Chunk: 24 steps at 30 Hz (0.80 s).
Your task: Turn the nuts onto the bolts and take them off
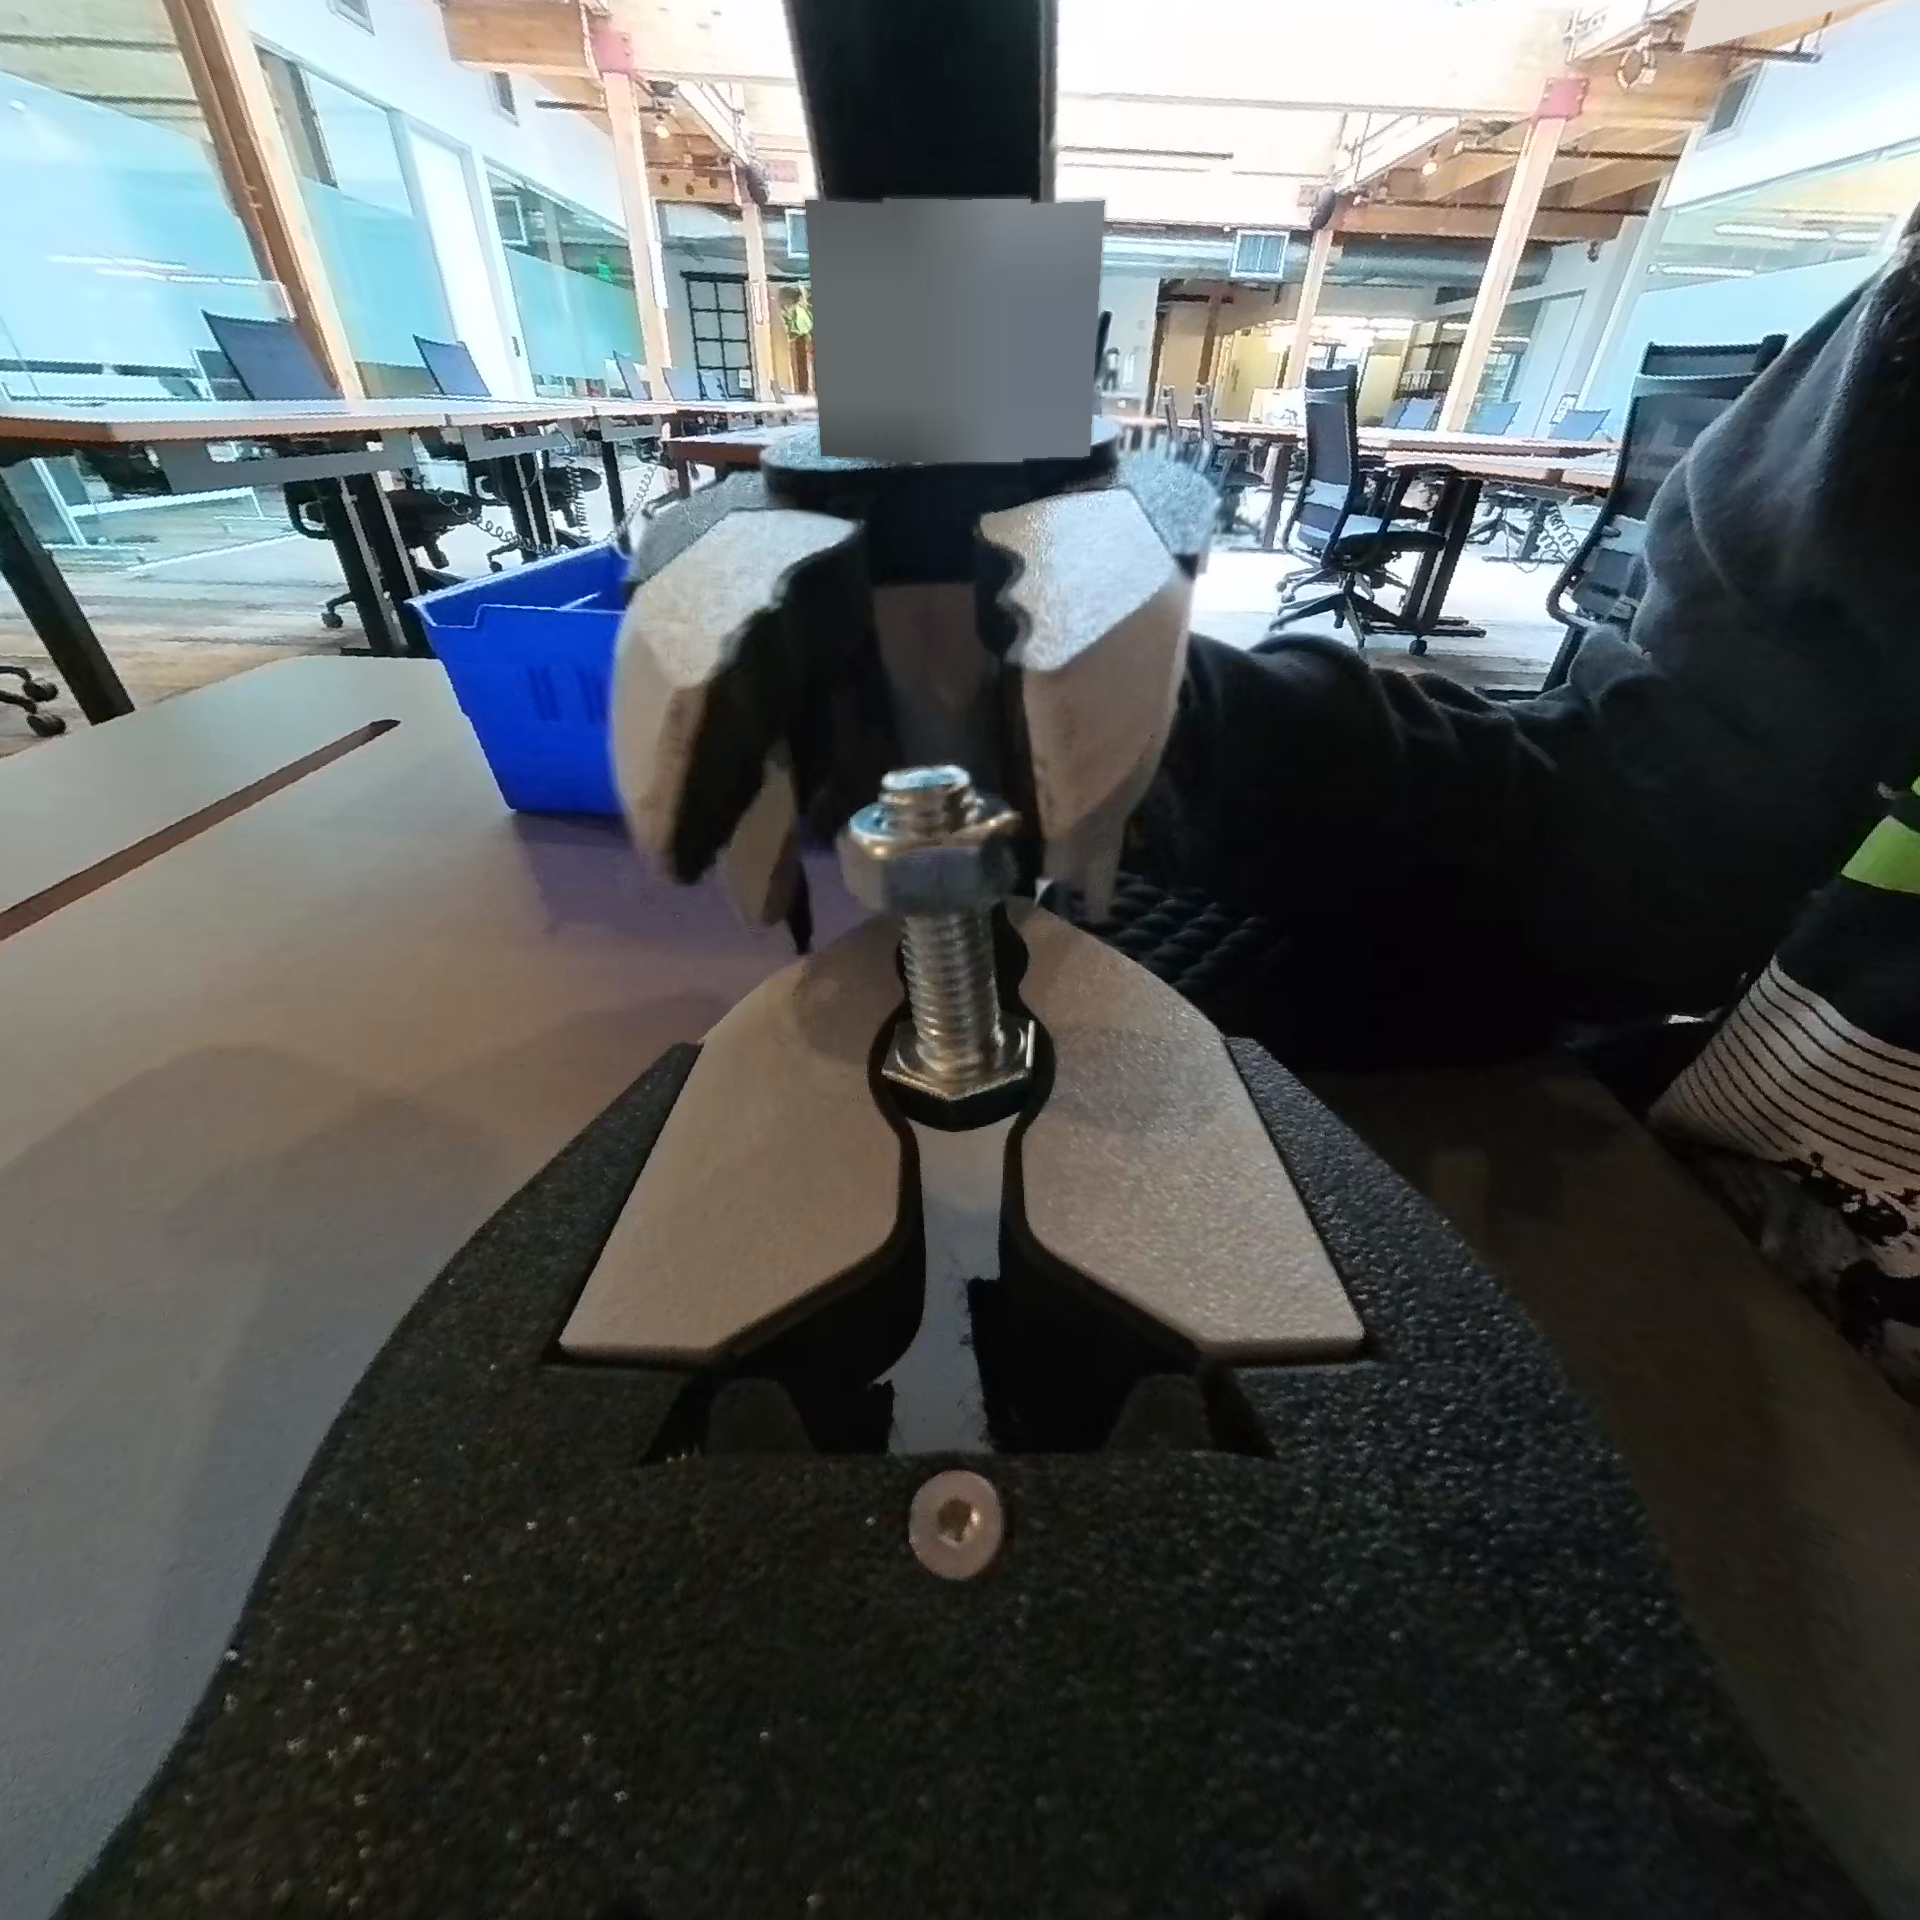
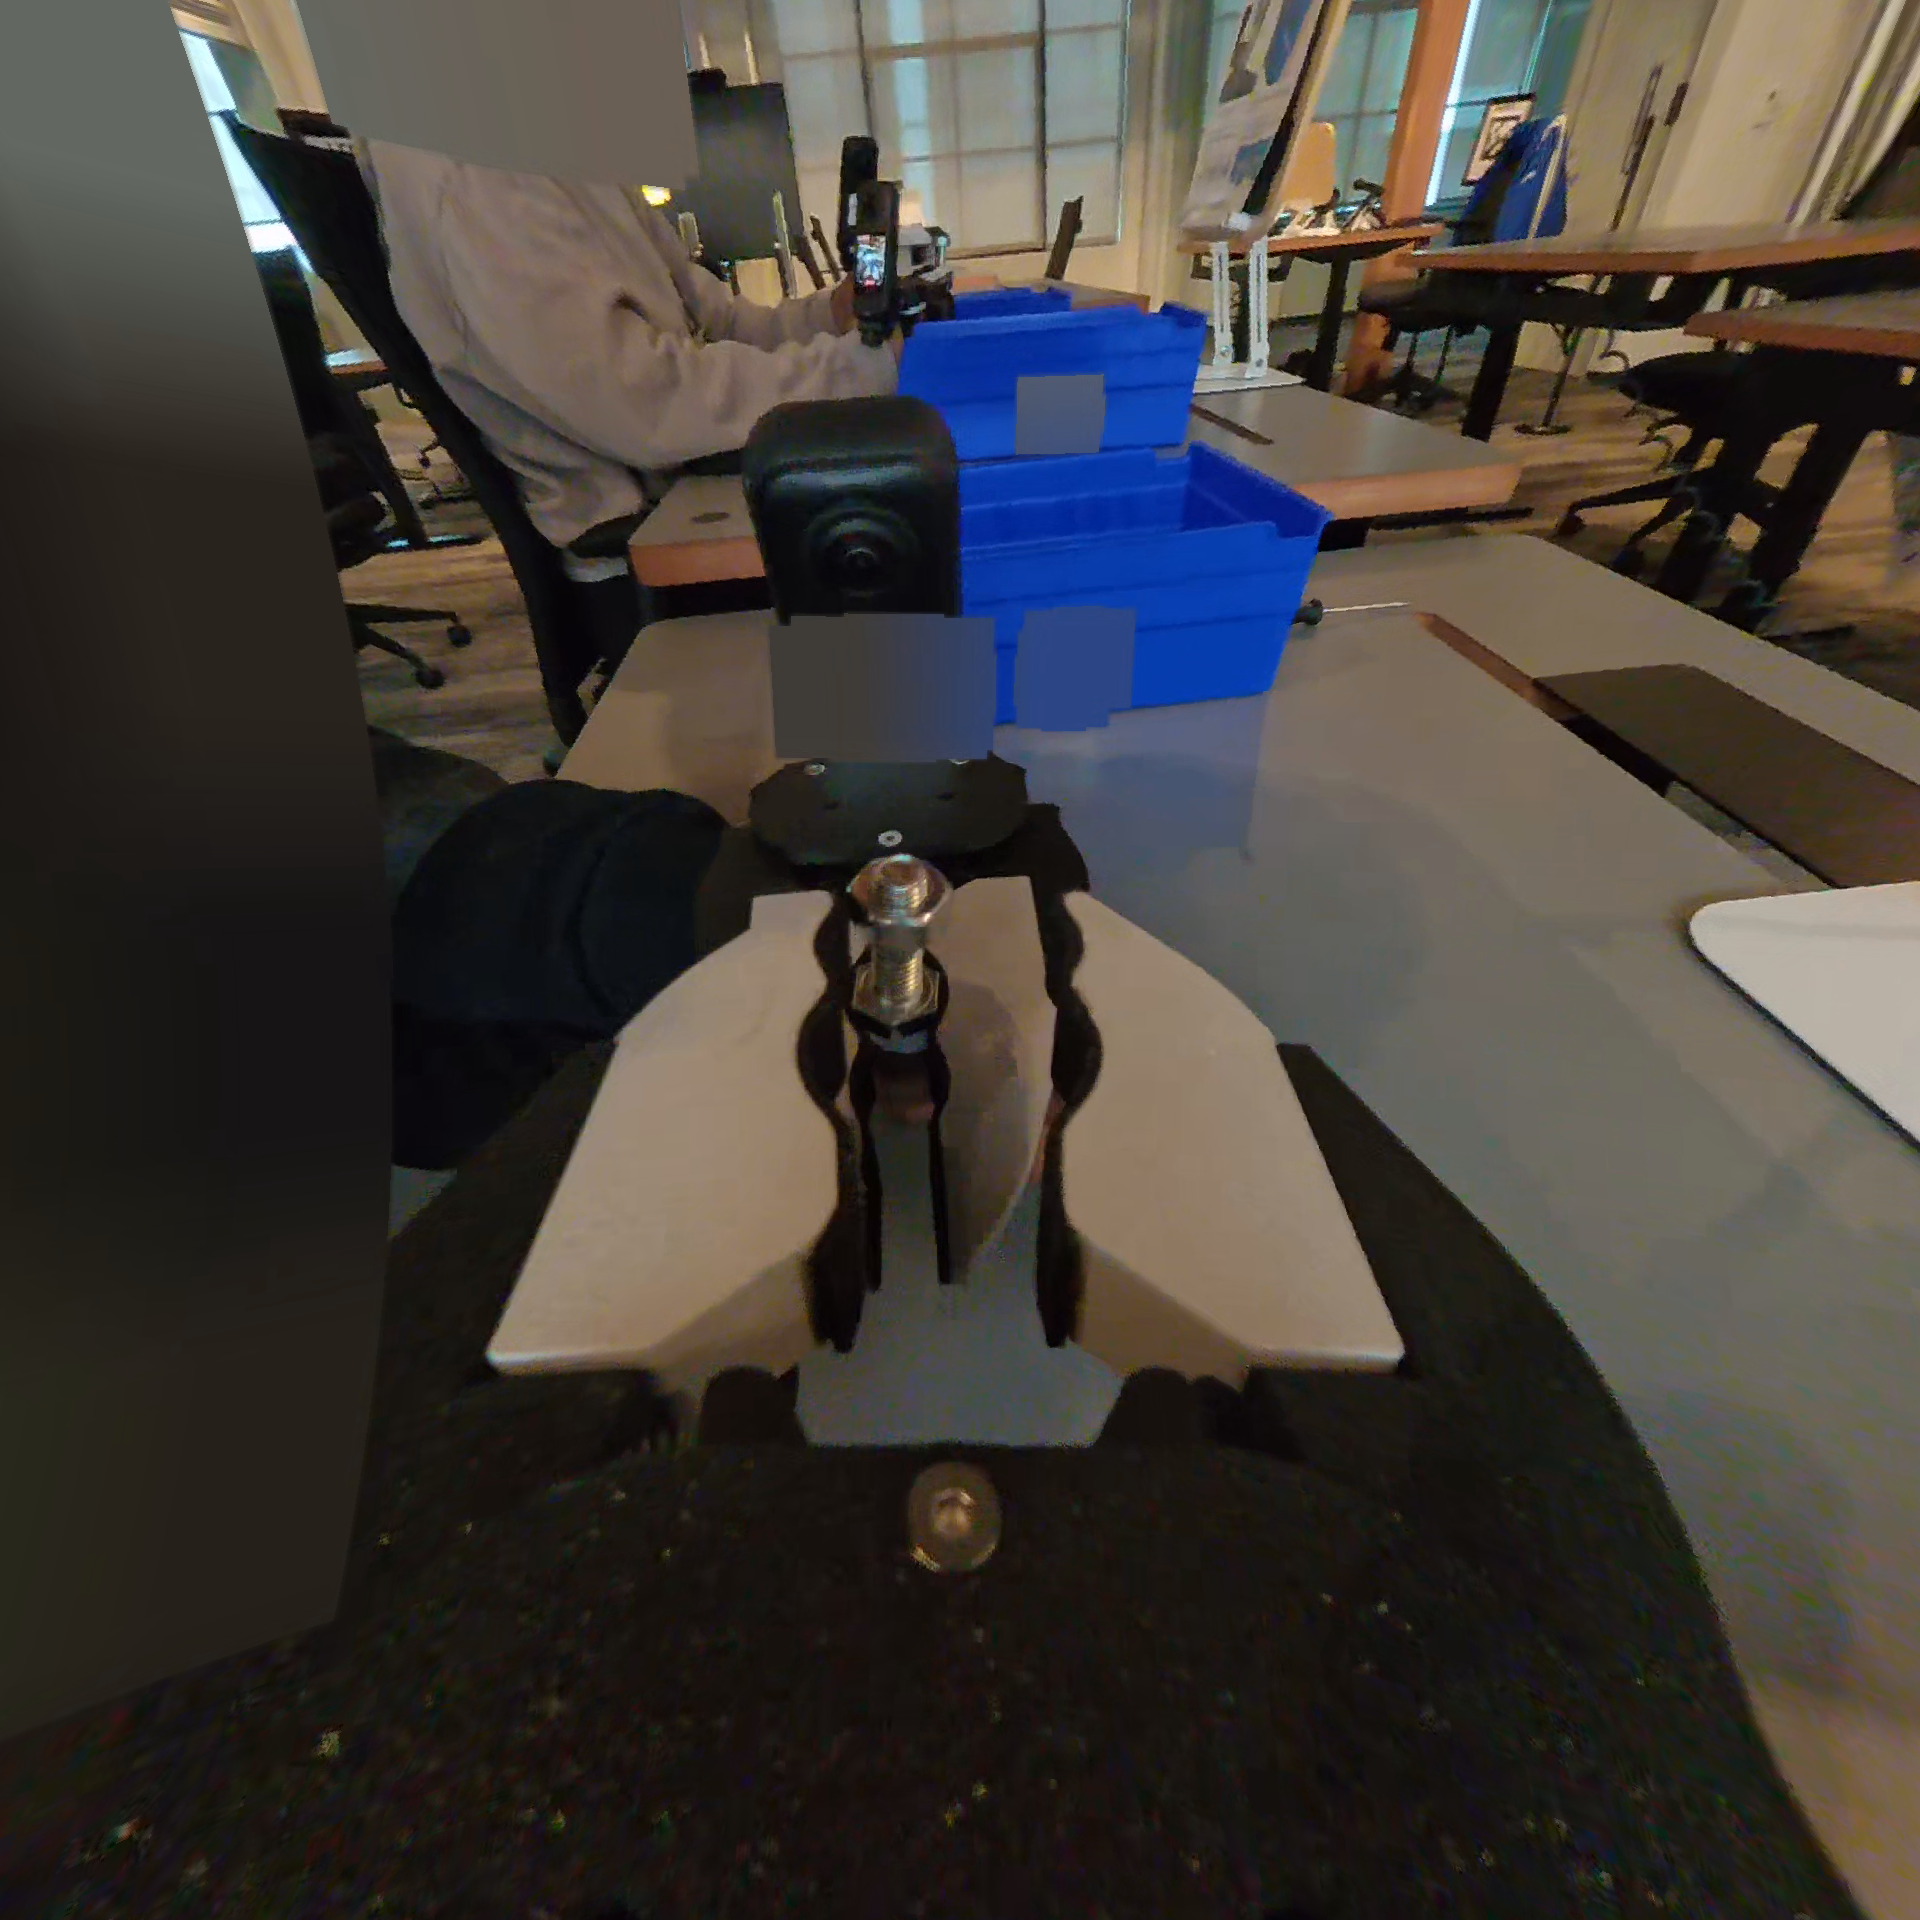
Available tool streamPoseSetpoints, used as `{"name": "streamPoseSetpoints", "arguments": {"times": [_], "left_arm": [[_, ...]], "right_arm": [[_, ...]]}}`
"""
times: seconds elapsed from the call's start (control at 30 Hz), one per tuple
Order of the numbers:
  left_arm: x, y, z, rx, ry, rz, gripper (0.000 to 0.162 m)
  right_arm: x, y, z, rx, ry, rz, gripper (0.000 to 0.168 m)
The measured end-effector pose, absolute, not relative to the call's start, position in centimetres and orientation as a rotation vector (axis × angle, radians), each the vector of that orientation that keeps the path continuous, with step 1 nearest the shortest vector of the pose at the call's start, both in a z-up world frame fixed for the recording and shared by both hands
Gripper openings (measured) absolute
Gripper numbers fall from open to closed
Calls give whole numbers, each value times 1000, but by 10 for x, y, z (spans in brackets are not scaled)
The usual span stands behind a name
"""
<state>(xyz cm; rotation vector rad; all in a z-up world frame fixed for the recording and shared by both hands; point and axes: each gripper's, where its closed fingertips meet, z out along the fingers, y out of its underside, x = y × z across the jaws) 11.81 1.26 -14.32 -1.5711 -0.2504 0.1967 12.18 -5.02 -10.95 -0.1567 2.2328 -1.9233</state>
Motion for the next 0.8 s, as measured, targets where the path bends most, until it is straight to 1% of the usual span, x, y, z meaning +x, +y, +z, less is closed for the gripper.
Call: {"name": "streamPoseSetpoints", "arguments": {"times": [0.03, 0.07, 0.1, 0.2, 0.23, 0.33, 0.4, 0.43, 0.5, 0.6, 0.7, 0.73, 0.77, 0.8], "left_arm": [[117, 12, -142, -1564, -255, 196, 11], [118, 11, -141, -1554, -254, 195, 11], [118, 10, -140, -1550, -252, 197, 11], [118, 11, -142, -1563, -251, 199, 11], [118, 12, -142, -1565, -249, 197, 11], [119, 12, -143, -1570, -247, 199, 11], [119, 12, -143, -1569, -249, 197, 12], [119, 12, -143, -1570, -249, 198, 12], [119, 13, -143, -1573, -247, 197, 13], [119, 13, -143, -1574, -244, 196, 13], [119, 12, -143, -1567, -249, 194, 11], [119, 11, -142, -1562, -249, 194, 11], [119, 11, -141, -1559, -245, 197, 11], [120, 12, -141, -1563, -244, 198, 11]], "right_arm": [[122, -46, -109, -173, 2231, -1912, 28], [118, -42, -108, -166, 2242, -1925, 10], [112, -38, -105, -152, 2247, -1959, 0], [111, -33, -96, -147, 2186, -2007, 0], [113, -35, -96, -154, 2179, -2003, 5], [121, -43, -103, -184, 2207, -1948, 28], [128, -48, -106, -208, 2215, -1920, 40], [129, -50, -107, -206, 2215, -1919, 43], [131, -53, -108, -205, 2213, -1909, 41], [128, -52, -107, -189, 2217, -1922, 34], [125, -44, -106, -212, 2223, -1921, 18], [119, -41, -106, -189, 2249, -1934, 7], [112, -37, -105, -165, 2265, -1958, 0], [110, -34, -102, -158, 2251, -1979, 0]]}}
